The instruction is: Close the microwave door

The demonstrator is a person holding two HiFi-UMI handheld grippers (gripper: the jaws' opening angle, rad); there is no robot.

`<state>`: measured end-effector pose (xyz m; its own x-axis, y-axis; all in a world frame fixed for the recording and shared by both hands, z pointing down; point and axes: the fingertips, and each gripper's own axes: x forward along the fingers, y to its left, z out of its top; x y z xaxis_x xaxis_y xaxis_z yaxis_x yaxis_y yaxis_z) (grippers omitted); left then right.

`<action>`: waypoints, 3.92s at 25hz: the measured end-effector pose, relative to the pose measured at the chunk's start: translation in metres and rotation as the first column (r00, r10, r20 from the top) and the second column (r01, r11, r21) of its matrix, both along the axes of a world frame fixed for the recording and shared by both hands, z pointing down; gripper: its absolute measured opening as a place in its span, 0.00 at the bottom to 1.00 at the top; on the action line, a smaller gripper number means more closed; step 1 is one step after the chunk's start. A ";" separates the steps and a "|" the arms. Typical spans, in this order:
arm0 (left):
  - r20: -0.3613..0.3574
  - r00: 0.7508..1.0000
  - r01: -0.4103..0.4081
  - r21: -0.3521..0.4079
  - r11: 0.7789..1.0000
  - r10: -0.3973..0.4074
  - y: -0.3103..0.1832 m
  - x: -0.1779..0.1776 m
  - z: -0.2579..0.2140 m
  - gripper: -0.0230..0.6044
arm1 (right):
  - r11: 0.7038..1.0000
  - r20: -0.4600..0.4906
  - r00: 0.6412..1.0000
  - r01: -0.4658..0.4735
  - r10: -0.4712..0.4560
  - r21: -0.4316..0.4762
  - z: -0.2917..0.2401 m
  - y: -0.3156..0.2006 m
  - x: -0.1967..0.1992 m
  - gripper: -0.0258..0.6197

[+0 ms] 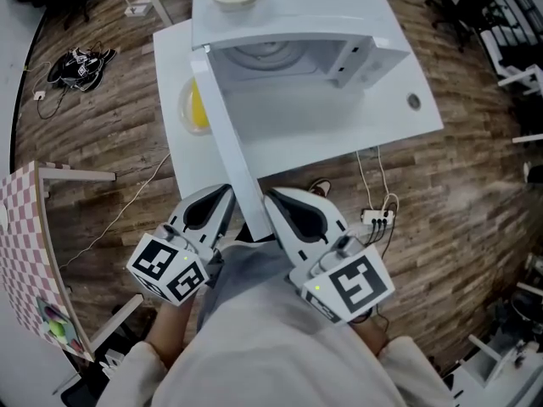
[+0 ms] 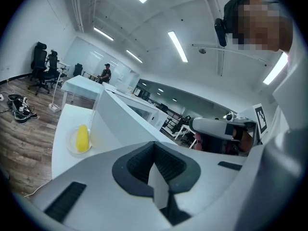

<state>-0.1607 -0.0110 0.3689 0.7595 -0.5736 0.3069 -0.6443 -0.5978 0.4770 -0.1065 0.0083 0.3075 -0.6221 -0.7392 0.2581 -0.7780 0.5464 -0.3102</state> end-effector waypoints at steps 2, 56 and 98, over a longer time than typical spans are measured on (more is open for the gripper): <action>0.000 1.000 -0.005 -0.001 1.000 0.005 0.000 0.002 0.000 0.07 | 1.000 0.002 1.000 -0.006 0.006 0.001 0.000 0.000 0.003 0.08; -0.054 0.989 -0.140 -0.044 0.989 0.137 -0.026 0.077 0.005 0.07 | 0.992 0.005 0.994 -0.113 0.113 -0.053 0.012 0.001 0.066 0.08; -0.102 0.981 -0.171 -0.080 0.982 0.163 -0.066 0.130 0.005 0.07 | 0.979 0.003 0.989 -0.148 0.150 -0.137 0.042 -0.028 0.102 0.08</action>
